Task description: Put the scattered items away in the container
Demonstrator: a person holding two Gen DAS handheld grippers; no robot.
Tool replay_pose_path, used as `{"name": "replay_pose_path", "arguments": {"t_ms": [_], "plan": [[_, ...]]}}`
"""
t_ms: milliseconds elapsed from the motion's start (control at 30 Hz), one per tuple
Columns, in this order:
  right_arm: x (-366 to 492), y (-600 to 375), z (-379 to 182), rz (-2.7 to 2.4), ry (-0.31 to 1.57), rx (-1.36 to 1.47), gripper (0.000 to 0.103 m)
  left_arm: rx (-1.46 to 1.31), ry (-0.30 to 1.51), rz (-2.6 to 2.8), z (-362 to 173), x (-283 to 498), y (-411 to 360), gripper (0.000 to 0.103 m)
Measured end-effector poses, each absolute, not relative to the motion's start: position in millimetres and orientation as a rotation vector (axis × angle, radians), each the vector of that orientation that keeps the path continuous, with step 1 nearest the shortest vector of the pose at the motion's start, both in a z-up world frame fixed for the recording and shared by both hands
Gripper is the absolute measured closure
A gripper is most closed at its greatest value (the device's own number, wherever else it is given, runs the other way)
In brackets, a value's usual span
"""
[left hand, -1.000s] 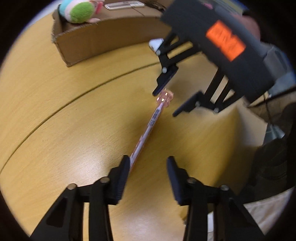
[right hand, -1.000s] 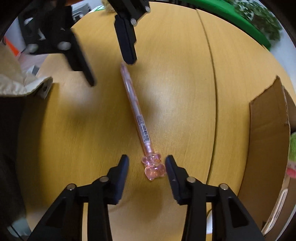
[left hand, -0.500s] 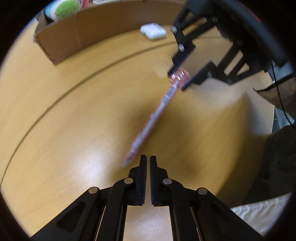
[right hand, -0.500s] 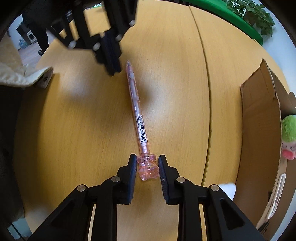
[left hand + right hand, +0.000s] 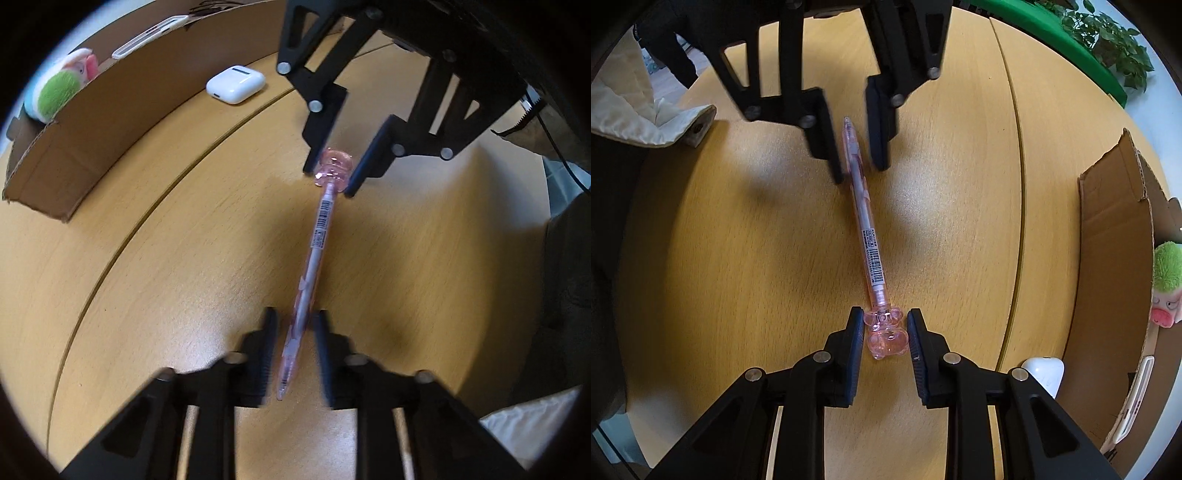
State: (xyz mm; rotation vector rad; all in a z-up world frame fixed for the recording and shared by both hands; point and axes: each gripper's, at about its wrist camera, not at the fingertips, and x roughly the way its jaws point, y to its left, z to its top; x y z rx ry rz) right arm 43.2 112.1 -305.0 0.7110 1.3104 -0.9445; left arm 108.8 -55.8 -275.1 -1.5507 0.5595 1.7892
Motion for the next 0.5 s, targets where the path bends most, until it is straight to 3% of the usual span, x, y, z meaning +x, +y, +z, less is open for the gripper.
{"name": "replay_pose_path", "arguments": {"t_ms": [200, 500], "plan": [[34, 121, -291, -0.957, 1.301, 0.684, 0.077, -1.546, 0.516, 1.805, -252, 102, -66, 0.092], [-23, 124, -213, -1.159, 1.297, 0.629, 0.078, -1.331, 0.683, 1.903, -141, 30, -71, 0.092]]}}
